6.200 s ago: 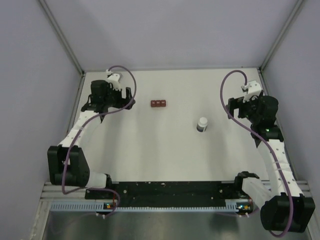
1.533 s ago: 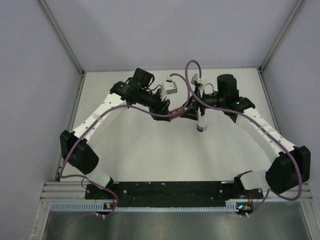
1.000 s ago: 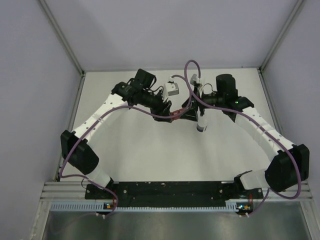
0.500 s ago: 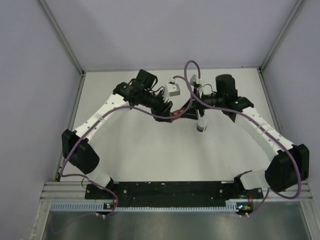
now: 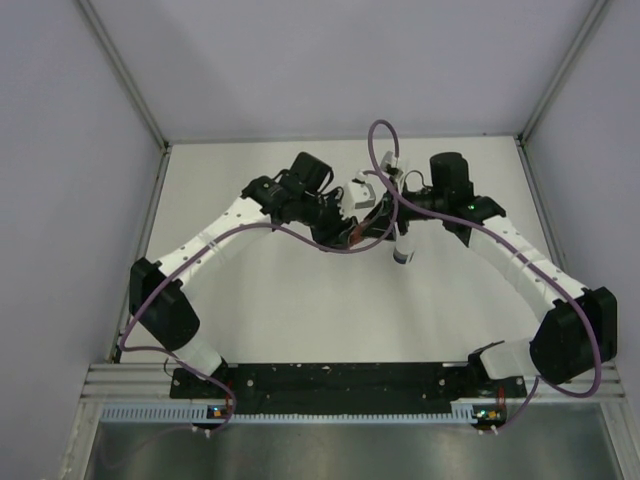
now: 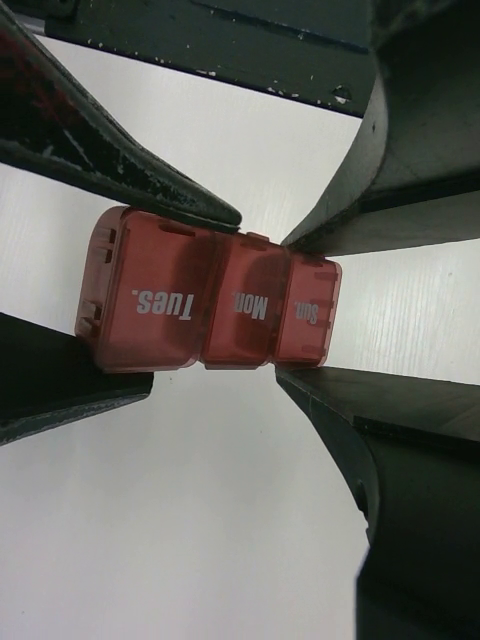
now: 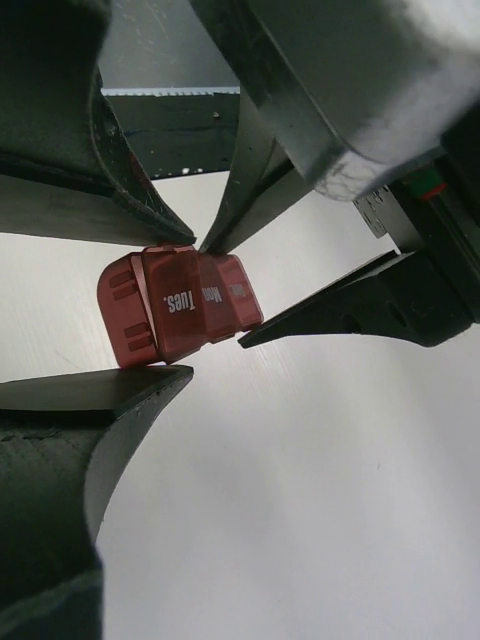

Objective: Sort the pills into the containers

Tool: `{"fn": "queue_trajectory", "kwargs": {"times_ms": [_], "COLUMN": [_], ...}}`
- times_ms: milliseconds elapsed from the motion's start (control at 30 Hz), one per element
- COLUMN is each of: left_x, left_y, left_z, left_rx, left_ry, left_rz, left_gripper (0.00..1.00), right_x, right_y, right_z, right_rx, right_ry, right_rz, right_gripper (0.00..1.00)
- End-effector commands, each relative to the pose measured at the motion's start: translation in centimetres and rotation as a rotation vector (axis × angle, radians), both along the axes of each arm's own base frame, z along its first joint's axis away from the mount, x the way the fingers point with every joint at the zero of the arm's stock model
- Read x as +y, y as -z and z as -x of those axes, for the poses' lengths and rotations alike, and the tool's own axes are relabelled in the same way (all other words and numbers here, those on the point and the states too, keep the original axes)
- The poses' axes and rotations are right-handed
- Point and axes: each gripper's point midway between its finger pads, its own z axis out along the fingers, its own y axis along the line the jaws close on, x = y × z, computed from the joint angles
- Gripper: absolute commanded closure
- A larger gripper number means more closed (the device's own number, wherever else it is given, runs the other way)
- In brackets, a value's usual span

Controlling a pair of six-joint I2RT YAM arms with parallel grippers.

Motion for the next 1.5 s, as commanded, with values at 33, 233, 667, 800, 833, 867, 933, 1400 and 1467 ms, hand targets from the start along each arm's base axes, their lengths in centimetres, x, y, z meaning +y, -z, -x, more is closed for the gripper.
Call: {"fn": "queue_trajectory", "kwargs": {"times_ms": [33, 233, 667, 800, 833, 867, 933, 1400, 1467], "left_x": [0.2, 0.1, -0.1, 0.1, 0.1, 0.2, 0.2, 0.8, 1.1], "left_y": [-1.3, -1.4, -1.0, -0.9, -0.9, -0.8, -0.9, -0.2, 0.3], "left_z": [-1.1, -1.0, 0.9, 1.4, 1.4, 1.5, 1.4, 0.9, 0.6], "left_rx": [-0.123, -0.148, -0.144, -0.16, -0.165, -0.165, -0.177, -0.243, -0.249], "left_ry": [-0.051, -0.048, 0.034, 0.059, 0.061, 0.06, 0.063, 0.044, 0.029], "left_rz": [-0.022, -0.034, -0.045, -0.047, -0.046, -0.048, -0.05, -0.084, -0.101], "left_gripper": [1.0, 1.0, 1.0, 1.0, 1.0, 1.0, 1.0, 1.0, 1.0], "right_x": [0.3, -0.3, -1.0, -1.1, -1.1, -1.1, -1.3, -2.2, -2.3], "right_y": [-1.6, -1.4, -0.9, -0.6, -0.4, -0.3, 0.1, 0.9, 0.5], "right_z": [-1.3, -2.2, -3.5, -3.8, -3.8, -3.8, -3.9, -4.9, -4.8], "right_rx": [-0.048, -0.065, -0.092, -0.089, -0.085, -0.083, -0.083, -0.081, -0.083], "right_ry": [0.066, 0.135, 0.206, 0.222, 0.222, 0.225, 0.234, 0.282, 0.283], "right_rz": [-0.023, 0.005, 0.042, 0.052, 0.055, 0.057, 0.066, 0.095, 0.085], "right_gripper": [0.58, 0.45, 0.37, 0.37, 0.37, 0.37, 0.37, 0.37, 0.37]}}
